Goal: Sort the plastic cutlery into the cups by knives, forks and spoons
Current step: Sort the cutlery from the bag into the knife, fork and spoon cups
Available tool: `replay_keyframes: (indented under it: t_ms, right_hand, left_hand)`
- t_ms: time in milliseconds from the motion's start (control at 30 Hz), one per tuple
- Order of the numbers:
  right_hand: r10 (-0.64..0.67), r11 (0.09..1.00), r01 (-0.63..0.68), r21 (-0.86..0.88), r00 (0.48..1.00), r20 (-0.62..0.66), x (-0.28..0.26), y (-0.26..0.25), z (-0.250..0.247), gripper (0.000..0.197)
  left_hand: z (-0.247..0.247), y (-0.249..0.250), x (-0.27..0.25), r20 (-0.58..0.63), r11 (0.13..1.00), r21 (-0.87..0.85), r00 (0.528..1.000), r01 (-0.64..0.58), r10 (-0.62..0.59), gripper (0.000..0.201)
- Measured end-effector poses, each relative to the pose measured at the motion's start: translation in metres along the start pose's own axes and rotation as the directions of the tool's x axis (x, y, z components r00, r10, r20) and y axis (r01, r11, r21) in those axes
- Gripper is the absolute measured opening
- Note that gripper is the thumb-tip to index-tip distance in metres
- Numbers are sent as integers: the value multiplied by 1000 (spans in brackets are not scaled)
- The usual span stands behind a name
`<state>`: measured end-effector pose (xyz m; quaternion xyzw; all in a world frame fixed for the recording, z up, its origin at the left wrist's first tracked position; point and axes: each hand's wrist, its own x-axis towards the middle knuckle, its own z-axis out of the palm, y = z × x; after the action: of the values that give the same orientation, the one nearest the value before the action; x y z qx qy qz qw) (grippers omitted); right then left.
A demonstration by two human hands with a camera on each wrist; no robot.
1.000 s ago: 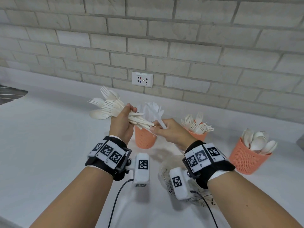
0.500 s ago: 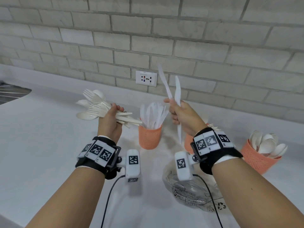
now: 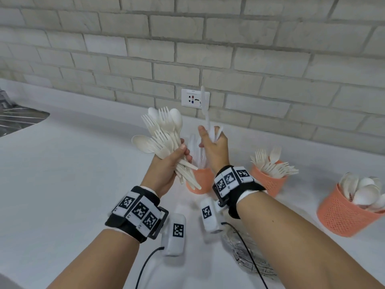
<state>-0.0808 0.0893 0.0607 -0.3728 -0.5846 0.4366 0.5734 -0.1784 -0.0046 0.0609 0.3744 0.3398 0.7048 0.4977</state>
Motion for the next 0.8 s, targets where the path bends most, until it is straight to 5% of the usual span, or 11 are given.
replay_keyframes:
  t_ms: [200, 367, 500, 633, 800]
  right_hand:
    - [28, 993, -23, -114, 999, 39, -2, 11, 6, 29]
    - [-2, 997, 5, -73, 999, 36, -6, 13, 5, 9]
    - [-25, 998, 26, -63, 1000, 18, -4, 12, 2, 13]
    - [13, 981, 14, -193, 990, 137, -3, 13, -3, 27]
    - [-19, 989, 37, -141, 992, 123, 5, 3, -8, 21]
  left_hand:
    - [-5, 1, -2, 64, 995, 52, 994, 86, -89, 12]
    - [-9, 0, -3, 73, 991, 82, 991, 104, -110, 13]
    - [-7, -1, -4, 87, 990, 88, 989, 109, -117, 12]
    - [-6, -2, -5, 102, 986, 128, 988, 106, -119, 11]
    - [-9, 0, -6, 85, 986, 125, 989, 112, -123, 10]
